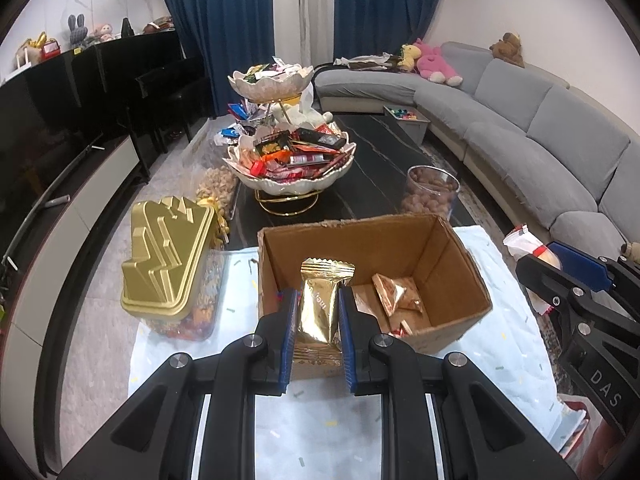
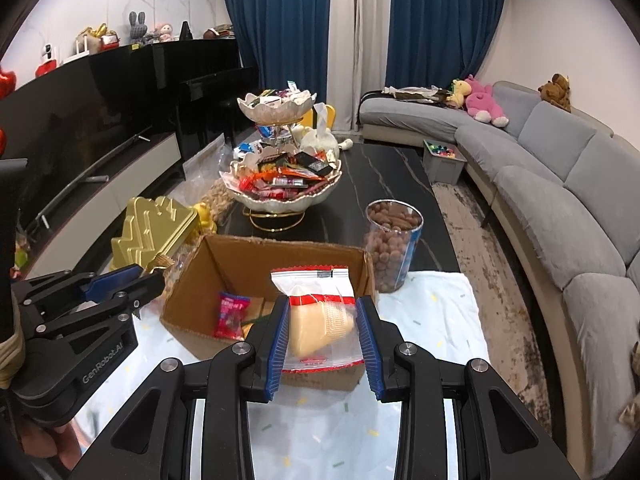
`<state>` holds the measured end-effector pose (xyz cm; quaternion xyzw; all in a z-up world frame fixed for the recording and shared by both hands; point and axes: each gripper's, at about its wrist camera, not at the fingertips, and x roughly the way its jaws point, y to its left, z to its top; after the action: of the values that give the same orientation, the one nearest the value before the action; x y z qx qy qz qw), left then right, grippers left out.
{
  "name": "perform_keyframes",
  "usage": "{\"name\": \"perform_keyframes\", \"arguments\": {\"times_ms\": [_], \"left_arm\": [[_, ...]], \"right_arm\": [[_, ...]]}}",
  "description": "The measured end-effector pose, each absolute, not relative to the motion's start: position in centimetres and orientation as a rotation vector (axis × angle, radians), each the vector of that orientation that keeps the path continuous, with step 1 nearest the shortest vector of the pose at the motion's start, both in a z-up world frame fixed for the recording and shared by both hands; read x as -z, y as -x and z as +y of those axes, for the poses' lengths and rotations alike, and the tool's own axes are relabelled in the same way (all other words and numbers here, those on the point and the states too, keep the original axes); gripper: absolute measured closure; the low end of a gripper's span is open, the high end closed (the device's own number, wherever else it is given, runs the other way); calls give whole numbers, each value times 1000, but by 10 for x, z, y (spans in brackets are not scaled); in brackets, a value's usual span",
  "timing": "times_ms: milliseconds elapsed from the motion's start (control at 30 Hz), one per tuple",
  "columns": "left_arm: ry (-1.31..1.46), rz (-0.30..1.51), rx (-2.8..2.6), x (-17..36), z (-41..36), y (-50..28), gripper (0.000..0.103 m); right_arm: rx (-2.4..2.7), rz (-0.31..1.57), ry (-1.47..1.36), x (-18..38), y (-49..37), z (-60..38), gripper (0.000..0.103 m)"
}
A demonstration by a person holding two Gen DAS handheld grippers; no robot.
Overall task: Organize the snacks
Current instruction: 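Lift and carry both held snacks over the open cardboard box, then open both tools to drop the gold candy and pastry packet into the box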
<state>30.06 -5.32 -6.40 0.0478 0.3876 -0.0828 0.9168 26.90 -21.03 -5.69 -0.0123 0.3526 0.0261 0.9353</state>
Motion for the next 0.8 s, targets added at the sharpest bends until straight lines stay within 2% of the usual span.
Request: {"name": "perform_keyframes", "arguments": {"times_ms": [800], "left_arm": [[-61, 858, 97, 104, -55, -366, 82]], "right_arm": [[6, 786, -26, 92, -333, -211, 68]]}}
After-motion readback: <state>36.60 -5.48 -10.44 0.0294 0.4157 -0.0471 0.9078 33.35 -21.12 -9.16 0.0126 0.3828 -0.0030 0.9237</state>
